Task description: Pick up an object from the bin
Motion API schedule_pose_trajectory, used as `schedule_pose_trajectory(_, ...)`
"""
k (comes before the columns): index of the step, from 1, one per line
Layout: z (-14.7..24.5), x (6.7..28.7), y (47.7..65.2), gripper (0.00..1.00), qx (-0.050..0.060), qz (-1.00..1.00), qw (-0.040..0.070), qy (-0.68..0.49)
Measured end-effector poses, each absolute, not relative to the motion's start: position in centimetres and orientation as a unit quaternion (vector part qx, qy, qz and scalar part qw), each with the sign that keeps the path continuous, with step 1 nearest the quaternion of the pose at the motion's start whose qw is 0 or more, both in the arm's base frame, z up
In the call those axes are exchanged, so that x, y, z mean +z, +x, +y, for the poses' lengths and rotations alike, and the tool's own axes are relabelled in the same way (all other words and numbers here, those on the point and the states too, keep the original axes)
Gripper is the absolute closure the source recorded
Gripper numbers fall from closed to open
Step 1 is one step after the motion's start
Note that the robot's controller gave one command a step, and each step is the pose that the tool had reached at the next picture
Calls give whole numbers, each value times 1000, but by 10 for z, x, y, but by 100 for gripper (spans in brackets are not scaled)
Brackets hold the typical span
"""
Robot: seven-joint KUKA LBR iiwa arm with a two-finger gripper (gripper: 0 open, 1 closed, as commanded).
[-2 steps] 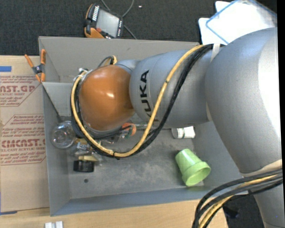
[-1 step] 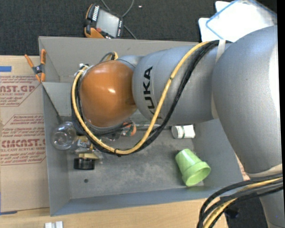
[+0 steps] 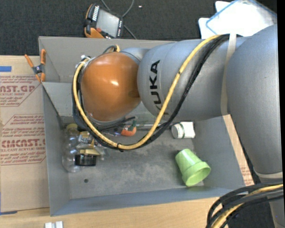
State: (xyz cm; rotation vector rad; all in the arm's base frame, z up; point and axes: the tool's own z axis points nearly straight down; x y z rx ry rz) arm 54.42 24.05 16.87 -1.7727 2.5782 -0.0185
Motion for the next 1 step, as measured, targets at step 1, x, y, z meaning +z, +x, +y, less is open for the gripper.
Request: schedule_pose_trajectory(1, 241, 196, 545, 100, -6, 824, 8, -567)
